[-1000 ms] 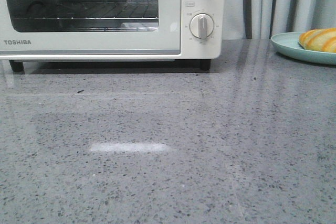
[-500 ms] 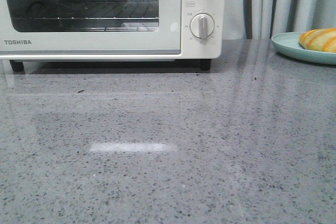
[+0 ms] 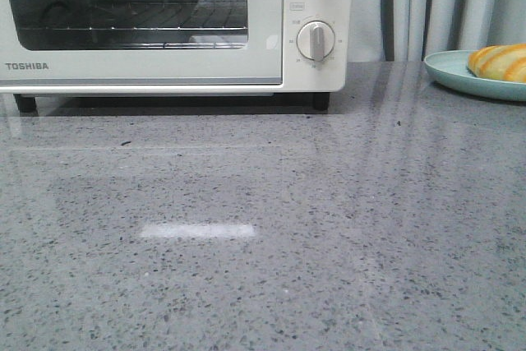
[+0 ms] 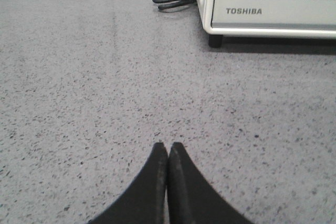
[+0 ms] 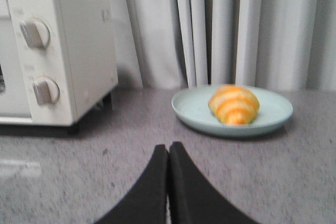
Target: Put bread in oven
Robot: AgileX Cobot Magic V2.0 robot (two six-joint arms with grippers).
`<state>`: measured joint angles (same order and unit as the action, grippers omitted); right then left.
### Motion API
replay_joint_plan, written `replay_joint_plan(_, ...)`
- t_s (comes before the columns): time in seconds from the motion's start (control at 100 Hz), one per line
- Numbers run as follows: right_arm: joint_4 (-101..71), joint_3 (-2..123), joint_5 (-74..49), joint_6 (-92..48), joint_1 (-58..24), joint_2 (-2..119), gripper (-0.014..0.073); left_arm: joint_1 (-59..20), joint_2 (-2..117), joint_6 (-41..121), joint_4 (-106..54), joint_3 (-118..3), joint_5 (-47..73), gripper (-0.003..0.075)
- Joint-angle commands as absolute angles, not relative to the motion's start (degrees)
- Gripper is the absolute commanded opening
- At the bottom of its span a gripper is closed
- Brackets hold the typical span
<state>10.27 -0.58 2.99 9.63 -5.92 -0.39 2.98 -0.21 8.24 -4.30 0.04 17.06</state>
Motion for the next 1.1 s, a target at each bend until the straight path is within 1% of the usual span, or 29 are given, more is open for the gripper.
replay_joint_plan(0.0, 9.1, -1.3, 13.1, 9.5, -5.5, -1.7, -0.0069, 3.1, -2.0, 7.7, -9.4, 1.3, 10.6, -0.0021)
replay_joint_plan(0.08, 7.3, -1.3, 18.4, 9.5, -5.5, -1.7, -0.0069, 3.1, -2.0, 7.7, -19.8, 1.3, 8.9, -0.0021)
replay_joint_plan(0.15, 7.2, -1.2, 20.2, 9.5, -5.5, -1.7, -0.0069, 3.1, -2.0, 7.7, -30.3, 1.3, 7.3, -0.0021)
replay_joint_plan(0.3, 4.8, -1.2, 16.5, 9.5, -5.5, -1.7, -0.0069, 3.1, -2.0, 7.7, -49.6, 1.3, 6.7, -0.0021)
replay_joint_plan(0.42, 0.4, -1.2, 14.3, 9.5, -5.5, -1.7, -0.0069, 3.1, -2.0, 7.7, -59.0, 1.3, 6.7, -0.0021)
replay_joint_plan(0.58, -5.6, -1.1, 16.8, 9.5, -5.5, -1.7, -0.0069, 3.1, -2.0, 7.7, -60.5, 1.3, 6.9, -0.0021)
replay_joint_plan(0.68, -10.8, -0.1, 15.5, 9.5, -5.5, -1.7, -0.0069, 3.1, -2.0, 7.7, -61.2, 1.3, 6.9, -0.0021)
replay_joint_plan(0.87, -10.9, 1.8, 11.1, 9.5, -5.5, -1.7, -0.0069, 3.1, -2.0, 7.7, -62.0, 1.3, 6.9, -0.0021)
replay_joint_plan(1.09, -10.9, 1.8, 10.4, 9.5, -5.5, -1.7, -0.0069, 3.1, -2.0, 7.8, -62.0, 1.3, 6.9, -0.0021)
